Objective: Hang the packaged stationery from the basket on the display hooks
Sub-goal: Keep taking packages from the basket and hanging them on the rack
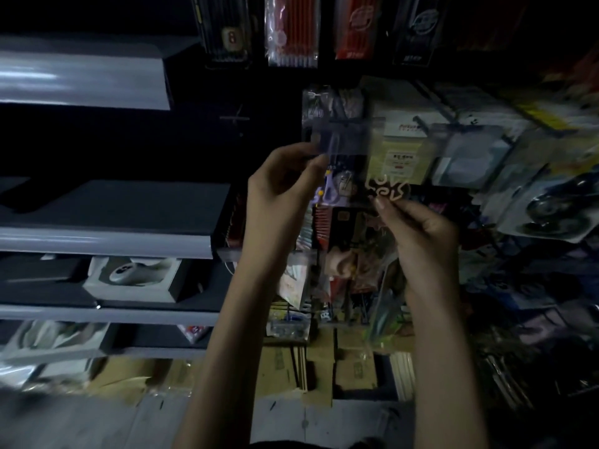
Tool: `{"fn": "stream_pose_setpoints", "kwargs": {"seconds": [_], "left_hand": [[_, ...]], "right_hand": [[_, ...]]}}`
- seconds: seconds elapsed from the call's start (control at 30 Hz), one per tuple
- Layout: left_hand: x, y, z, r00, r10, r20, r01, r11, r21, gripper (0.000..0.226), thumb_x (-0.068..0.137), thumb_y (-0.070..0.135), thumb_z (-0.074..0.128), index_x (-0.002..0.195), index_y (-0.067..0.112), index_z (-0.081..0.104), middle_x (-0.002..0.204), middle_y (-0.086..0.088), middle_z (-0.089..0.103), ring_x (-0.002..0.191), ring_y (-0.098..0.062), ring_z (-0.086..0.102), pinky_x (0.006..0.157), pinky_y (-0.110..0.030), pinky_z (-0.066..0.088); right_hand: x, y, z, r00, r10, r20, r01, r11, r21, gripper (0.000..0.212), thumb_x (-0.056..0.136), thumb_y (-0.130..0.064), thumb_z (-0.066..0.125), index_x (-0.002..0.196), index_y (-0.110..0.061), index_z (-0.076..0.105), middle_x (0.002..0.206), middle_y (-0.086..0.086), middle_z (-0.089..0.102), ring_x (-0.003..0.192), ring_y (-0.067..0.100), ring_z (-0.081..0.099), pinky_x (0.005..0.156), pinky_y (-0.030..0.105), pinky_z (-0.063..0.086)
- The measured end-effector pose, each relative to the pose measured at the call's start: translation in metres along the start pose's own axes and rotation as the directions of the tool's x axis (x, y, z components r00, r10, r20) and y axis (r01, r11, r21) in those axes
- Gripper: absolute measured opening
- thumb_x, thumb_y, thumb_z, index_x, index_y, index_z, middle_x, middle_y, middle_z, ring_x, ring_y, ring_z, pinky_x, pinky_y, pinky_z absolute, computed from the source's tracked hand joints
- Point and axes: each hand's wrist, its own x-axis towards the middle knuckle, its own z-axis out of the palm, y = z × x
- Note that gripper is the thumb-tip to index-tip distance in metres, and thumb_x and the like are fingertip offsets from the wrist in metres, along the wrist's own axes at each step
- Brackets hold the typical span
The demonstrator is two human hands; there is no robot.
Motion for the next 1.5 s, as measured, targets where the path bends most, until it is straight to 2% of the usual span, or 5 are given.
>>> {"fn": "stream_pose_setpoints", "kwargs": {"seconds": [0.8, 1.03, 1.2, 1.37, 1.5], "left_hand": [[0.015, 0.031, -0.009, 0.951, 0.233, 0.202, -0.269, 0.948, 0.173, 0.029, 0.109, 0.015, 0.055, 0.137, 0.014, 0.063, 0.090, -0.031, 0.063, 0.091, -0.045, 0.064, 0.086, -0.057, 0.055], [0.016, 0.028, -0.012, 0.958, 0.221, 0.184, -0.255, 0.948, 0.190, 0.029, 0.109, 0.014, 0.056, 0.137, 0.013, 0.063, 0.076, -0.010, 0.060, 0.079, -0.015, 0.064, 0.081, -0.034, 0.057], [0.016, 0.027, -0.010, 0.958, 0.226, 0.175, -0.257, 0.950, 0.179, 0.029, 0.108, 0.014, 0.057, 0.136, 0.014, 0.064, 0.079, -0.025, 0.057, 0.078, -0.017, 0.063, 0.078, -0.032, 0.054], [0.016, 0.025, -0.011, 0.959, 0.222, 0.175, -0.251, 0.954, 0.164, 0.031, 0.108, 0.011, 0.056, 0.139, 0.011, 0.062, 0.072, -0.001, 0.060, 0.076, -0.008, 0.064, 0.078, -0.029, 0.054], [0.015, 0.027, -0.012, 0.956, 0.227, 0.185, -0.257, 0.954, 0.156, 0.032, 0.108, 0.011, 0.056, 0.140, 0.011, 0.062, 0.079, -0.023, 0.062, 0.078, -0.019, 0.066, 0.080, -0.037, 0.058]], "right_hand": [[0.039, -0.023, 0.043, 0.962, -0.253, 0.100, 0.248, 0.967, 0.056, 0.011, 0.096, -0.020, 0.073, 0.097, -0.012, 0.081, 0.088, 0.009, 0.079, 0.083, 0.016, 0.074, 0.077, 0.030, 0.057], [0.045, -0.025, 0.053, 0.964, -0.256, 0.077, 0.254, 0.967, 0.025, 0.009, 0.095, -0.025, 0.075, 0.090, -0.020, 0.079, 0.088, 0.004, 0.079, 0.084, 0.013, 0.074, 0.075, 0.028, 0.057], [0.053, -0.023, 0.062, 0.967, -0.252, 0.039, 0.250, 0.967, 0.049, 0.003, 0.093, -0.022, 0.076, 0.092, -0.021, 0.078, 0.084, -0.004, 0.078, 0.081, 0.002, 0.072, 0.072, 0.019, 0.054], [0.061, -0.018, 0.069, 0.972, -0.236, 0.003, 0.236, 0.971, 0.043, 0.006, 0.091, -0.020, 0.078, 0.087, -0.023, 0.076, 0.079, -0.009, 0.075, 0.071, -0.003, 0.068, 0.065, 0.015, 0.050], [0.071, -0.010, 0.077, 0.979, -0.206, -0.010, 0.206, 0.978, 0.031, 0.005, 0.088, -0.022, 0.080, 0.084, -0.021, 0.077, 0.082, -0.003, 0.077, 0.081, 0.010, 0.074, 0.078, 0.034, 0.061]]}}
